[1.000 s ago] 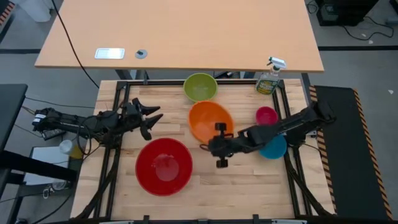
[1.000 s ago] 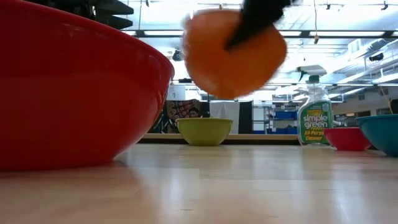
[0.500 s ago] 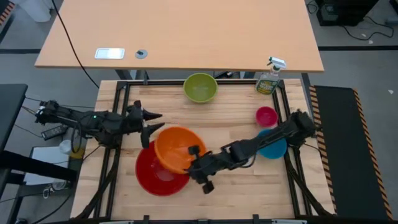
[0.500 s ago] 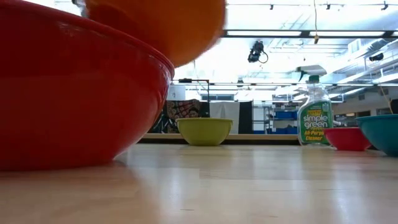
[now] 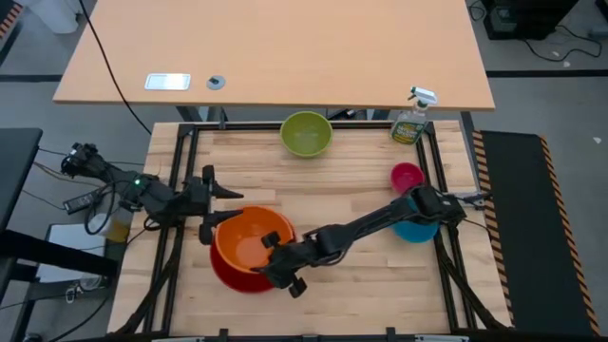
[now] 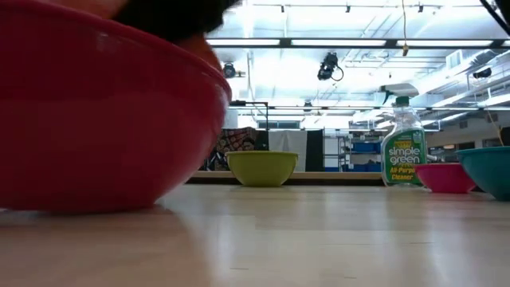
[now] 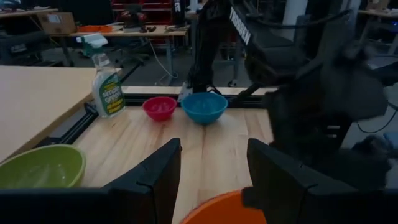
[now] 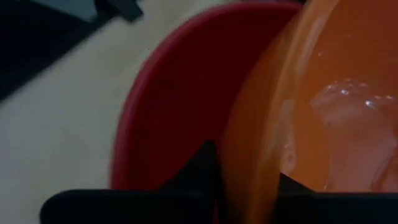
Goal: Nest bowls inside each other
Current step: Stack the orange bowl onto the large red bowl, then stack the green bowl onto the orange bowl
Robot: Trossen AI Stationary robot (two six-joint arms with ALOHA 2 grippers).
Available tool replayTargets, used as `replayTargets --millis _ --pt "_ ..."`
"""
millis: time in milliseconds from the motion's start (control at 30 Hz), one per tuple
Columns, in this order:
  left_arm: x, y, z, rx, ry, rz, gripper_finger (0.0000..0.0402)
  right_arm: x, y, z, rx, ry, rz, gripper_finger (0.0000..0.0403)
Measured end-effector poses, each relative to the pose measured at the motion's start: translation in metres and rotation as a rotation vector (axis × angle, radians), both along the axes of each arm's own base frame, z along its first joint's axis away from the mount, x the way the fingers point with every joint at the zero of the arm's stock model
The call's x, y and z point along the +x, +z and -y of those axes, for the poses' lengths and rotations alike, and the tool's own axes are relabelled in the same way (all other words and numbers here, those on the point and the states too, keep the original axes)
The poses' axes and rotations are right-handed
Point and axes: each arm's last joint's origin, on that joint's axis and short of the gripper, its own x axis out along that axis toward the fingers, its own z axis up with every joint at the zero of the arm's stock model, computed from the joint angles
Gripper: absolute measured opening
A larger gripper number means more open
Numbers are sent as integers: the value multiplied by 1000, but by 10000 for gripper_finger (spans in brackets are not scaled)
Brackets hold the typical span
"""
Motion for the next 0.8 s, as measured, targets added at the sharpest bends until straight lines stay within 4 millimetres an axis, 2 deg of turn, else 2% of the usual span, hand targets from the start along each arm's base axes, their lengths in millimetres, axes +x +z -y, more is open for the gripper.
replayTargets --millis 167,267,467,633,733,800 --pt "0 -2 0 12 9 -20 188 3 -9 10 -25 6 -36 91" --pt "0 -5 0 19 12 -46 188 1 -2 11 -18 6 -32 134" --pt "4 -8 1 29 24 -67 188 -8 20 8 17 -29 -15 201" --pt "6 -8 -2 25 53 -63 188 -27 55 13 -38 -90 -2 221" --pt "6 -8 -3 9 73 -59 188 -43 73 29 -88 -154 -63 220" --pt "7 -8 -4 -6 82 -58 188 -52 80 49 -84 -219 -101 216"
